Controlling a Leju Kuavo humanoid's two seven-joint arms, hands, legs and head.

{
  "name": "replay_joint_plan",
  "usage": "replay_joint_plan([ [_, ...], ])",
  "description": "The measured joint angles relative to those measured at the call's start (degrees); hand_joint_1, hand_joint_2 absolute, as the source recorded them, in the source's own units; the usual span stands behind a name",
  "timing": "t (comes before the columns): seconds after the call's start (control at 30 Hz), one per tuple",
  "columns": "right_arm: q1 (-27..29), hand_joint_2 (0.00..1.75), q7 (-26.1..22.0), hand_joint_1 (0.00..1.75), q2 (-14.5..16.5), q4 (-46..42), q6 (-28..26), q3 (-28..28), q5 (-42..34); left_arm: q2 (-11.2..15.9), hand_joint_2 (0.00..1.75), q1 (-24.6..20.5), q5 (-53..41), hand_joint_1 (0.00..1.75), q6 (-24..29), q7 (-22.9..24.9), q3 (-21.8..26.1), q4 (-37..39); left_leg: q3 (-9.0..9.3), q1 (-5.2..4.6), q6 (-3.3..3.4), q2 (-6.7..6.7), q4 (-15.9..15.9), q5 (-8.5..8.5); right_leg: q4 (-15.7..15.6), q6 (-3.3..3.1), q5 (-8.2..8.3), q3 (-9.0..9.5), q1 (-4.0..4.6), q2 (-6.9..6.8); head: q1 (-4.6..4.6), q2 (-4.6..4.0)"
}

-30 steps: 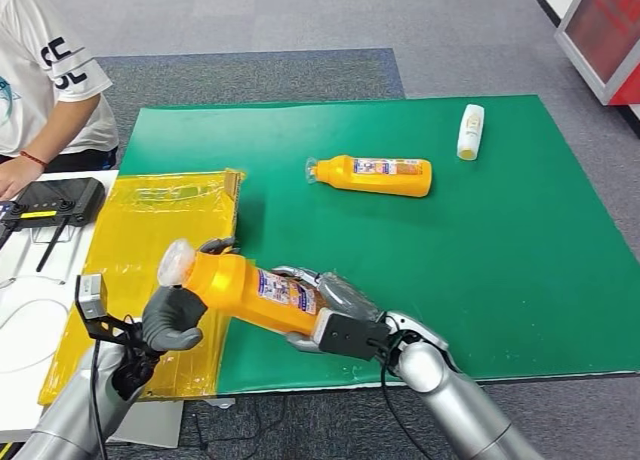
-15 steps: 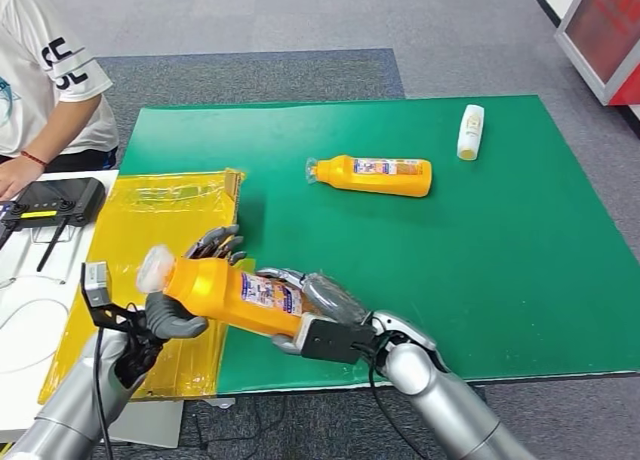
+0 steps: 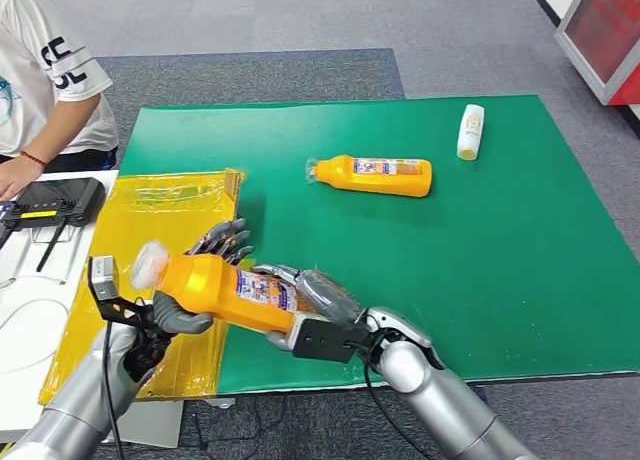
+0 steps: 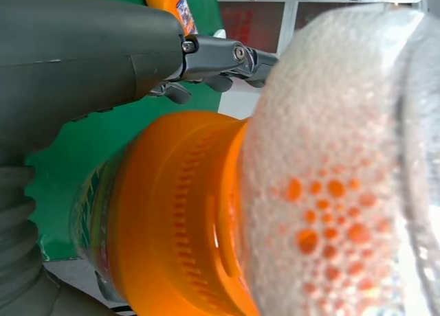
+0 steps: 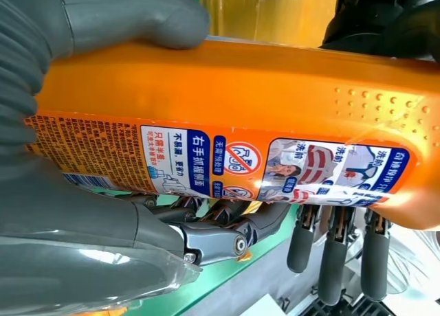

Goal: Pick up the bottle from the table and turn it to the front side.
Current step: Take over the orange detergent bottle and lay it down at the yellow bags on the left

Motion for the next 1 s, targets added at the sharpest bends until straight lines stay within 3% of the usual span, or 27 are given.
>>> replay_joint_plan([
  [0.3, 0.69, 1.75, 1.27, 1.75, 0.86, -0.63, -7.52, 0.92, 8.26, -0.5, 1.75, 0.03, 1.15, 0.0, -0.19, 1.03, 0.07, 0.55, 0.0, 0.0, 0.0, 0.0, 0.0, 0.0, 0.0, 0.0, 0.0, 0.0, 0.0, 0.0, 0.0, 0.0],
  [1.0, 0.93, 1.75, 1.34, 1.75, 1.55, -0.39, -6.02, 1.09, 8.5, -1.1, 1.75, -1.02, 0.81, 0.0, -0.41, 1.6, -0.21, 1.39, 0.0, 0.0, 0.0, 0.0, 0.0, 0.0, 0.0, 0.0, 0.0, -0.01, 0.0, 0.0, 0.0, 0.0],
])
